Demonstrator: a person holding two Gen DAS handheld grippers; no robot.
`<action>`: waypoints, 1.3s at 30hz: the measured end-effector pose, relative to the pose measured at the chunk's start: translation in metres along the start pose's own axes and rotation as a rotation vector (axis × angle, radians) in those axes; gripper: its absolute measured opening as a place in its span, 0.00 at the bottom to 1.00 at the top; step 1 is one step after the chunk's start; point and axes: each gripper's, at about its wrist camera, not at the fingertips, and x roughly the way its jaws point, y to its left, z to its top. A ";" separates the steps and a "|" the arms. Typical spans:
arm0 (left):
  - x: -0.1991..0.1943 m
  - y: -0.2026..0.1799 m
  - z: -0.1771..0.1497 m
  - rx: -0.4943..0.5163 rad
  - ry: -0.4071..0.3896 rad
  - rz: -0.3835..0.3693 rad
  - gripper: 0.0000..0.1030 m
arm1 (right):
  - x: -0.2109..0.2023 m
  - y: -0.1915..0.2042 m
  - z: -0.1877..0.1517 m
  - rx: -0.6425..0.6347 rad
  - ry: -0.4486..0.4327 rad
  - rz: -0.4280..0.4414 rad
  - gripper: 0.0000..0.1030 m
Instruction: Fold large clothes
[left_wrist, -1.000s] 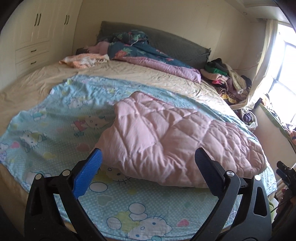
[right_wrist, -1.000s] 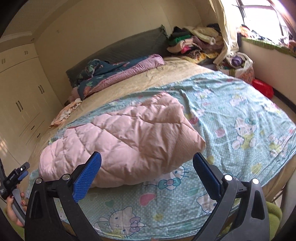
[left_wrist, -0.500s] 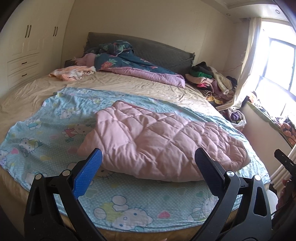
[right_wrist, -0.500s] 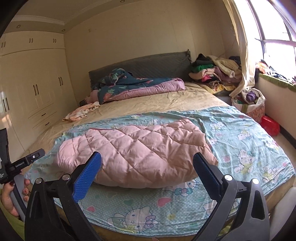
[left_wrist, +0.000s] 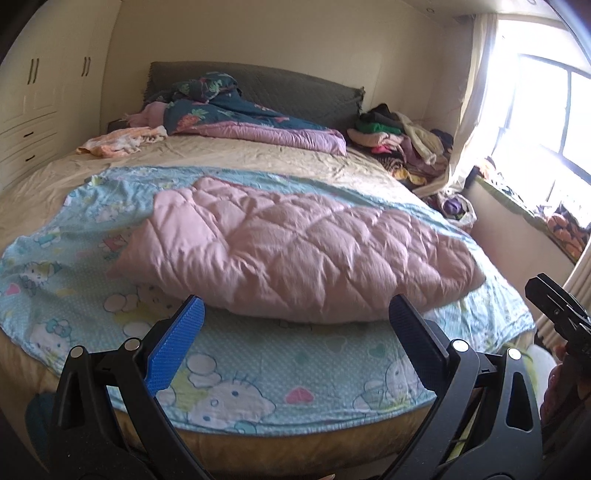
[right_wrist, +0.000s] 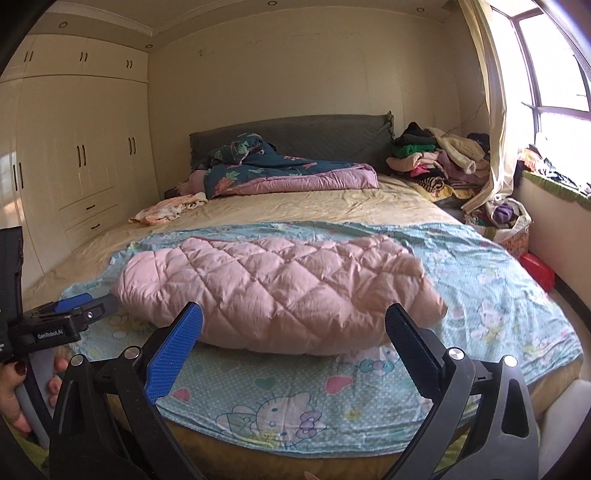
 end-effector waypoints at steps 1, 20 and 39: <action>0.003 -0.002 -0.004 0.003 0.013 0.001 0.91 | 0.005 0.001 -0.006 0.002 0.032 0.005 0.96; 0.021 -0.004 -0.018 0.013 0.087 0.029 0.91 | 0.030 0.013 -0.027 -0.016 0.148 0.027 0.96; 0.019 -0.002 -0.018 0.028 0.083 0.045 0.91 | 0.030 0.015 -0.028 -0.021 0.160 0.029 0.96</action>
